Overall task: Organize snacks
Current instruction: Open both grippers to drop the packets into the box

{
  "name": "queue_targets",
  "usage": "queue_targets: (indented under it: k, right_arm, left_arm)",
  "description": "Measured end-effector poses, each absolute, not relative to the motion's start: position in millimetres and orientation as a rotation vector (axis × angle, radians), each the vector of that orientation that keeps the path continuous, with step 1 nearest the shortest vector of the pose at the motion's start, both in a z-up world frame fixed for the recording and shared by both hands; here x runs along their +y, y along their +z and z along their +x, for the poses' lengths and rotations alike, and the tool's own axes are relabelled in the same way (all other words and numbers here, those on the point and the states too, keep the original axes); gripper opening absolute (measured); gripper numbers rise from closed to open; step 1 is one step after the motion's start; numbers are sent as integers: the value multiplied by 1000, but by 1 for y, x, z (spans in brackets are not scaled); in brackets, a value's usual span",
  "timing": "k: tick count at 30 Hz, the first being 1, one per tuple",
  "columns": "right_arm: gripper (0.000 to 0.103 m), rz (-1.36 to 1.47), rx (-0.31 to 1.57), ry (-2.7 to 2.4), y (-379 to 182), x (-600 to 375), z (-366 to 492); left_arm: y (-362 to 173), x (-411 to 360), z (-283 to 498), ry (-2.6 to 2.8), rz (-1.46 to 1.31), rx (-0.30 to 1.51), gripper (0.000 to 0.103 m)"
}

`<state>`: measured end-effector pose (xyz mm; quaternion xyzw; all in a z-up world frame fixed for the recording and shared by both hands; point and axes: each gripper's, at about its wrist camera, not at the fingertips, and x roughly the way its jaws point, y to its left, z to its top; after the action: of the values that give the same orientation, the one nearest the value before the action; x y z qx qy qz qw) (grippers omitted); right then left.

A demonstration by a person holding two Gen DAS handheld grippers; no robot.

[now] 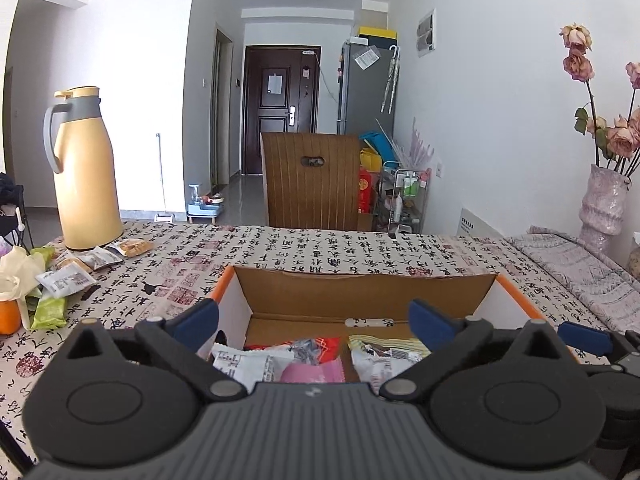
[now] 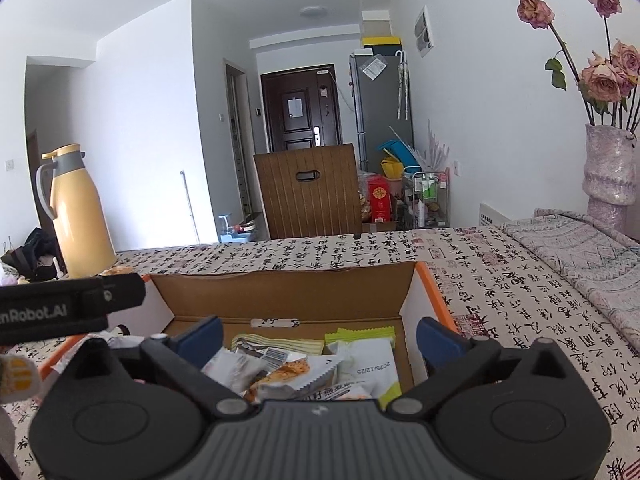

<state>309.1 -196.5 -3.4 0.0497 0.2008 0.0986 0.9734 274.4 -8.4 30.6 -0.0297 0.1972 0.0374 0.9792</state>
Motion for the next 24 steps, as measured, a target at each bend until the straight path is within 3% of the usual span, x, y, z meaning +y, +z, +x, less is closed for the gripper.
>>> queue_targets:
  k: [24]
  right_arm:
    - [103,83,404,175,15,-201,286]
  left_arm:
    - [55,-12,249,103,-63,378,103]
